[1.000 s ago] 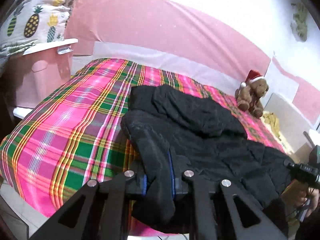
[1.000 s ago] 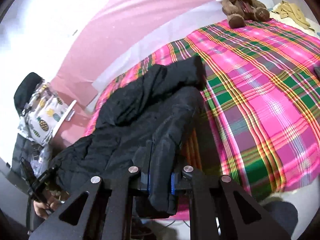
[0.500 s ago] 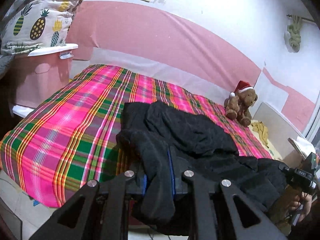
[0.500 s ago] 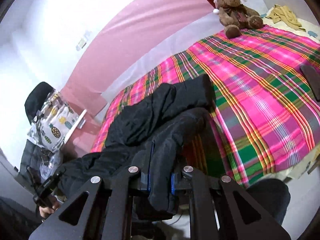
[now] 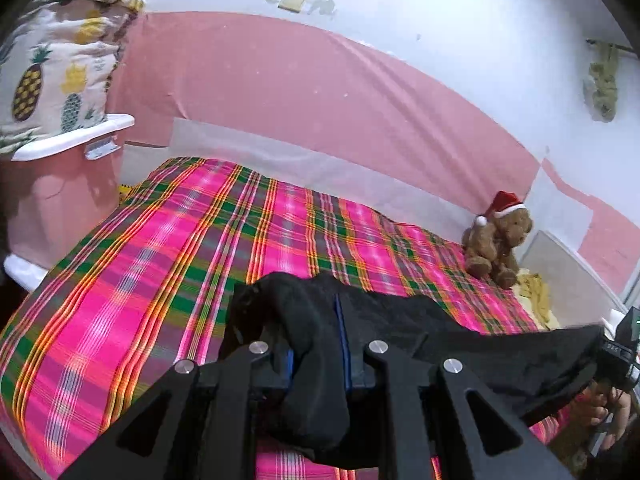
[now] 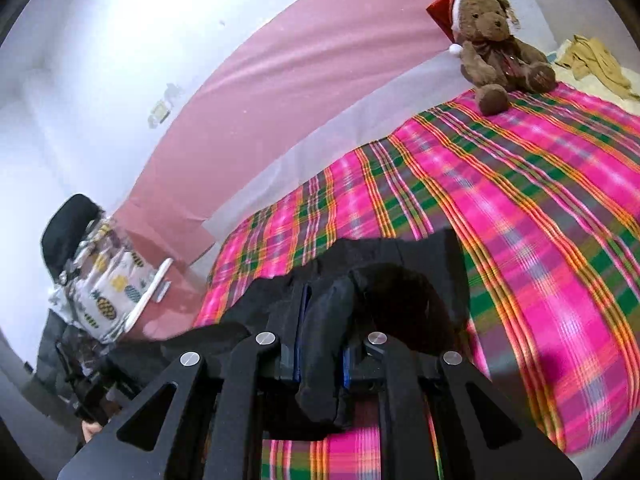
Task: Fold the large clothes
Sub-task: 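Fold the lifted jacket side over the jacket body with both tools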
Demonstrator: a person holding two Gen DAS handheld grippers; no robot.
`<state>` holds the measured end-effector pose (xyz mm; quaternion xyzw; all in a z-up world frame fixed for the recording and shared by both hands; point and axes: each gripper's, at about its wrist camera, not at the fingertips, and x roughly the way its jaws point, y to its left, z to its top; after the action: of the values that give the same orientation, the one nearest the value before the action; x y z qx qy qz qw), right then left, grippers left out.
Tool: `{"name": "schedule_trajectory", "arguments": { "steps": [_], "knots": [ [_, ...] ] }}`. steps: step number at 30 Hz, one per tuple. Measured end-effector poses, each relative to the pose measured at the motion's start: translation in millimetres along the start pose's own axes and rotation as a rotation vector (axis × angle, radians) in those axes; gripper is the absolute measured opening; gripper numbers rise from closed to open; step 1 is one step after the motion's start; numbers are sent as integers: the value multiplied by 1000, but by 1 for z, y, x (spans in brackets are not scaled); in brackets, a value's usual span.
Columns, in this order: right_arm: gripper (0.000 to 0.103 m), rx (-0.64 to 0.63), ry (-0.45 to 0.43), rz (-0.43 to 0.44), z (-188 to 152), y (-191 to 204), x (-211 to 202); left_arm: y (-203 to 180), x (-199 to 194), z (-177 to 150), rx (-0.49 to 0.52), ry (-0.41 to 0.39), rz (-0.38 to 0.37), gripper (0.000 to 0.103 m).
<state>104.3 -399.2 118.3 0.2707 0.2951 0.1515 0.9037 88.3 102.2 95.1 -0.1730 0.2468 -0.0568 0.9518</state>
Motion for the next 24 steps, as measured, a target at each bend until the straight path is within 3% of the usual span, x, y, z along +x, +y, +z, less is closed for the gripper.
{"name": "schedule_trajectory", "arguments": {
  "steps": [6,13,18,24],
  "knots": [
    [15,8,67,-98,46,-7,76,8,91,26,-4,77,67,17],
    [17,41,206,-201,50,-50,170,31,188,9,-23,226,135,19],
    [19,99,272,-199,36,-79,212,37,213,-2,-26,253,135,24],
    [28,189,278,-87,50,-90,202,41,210,11,-70,268,66,35]
  ]
}}
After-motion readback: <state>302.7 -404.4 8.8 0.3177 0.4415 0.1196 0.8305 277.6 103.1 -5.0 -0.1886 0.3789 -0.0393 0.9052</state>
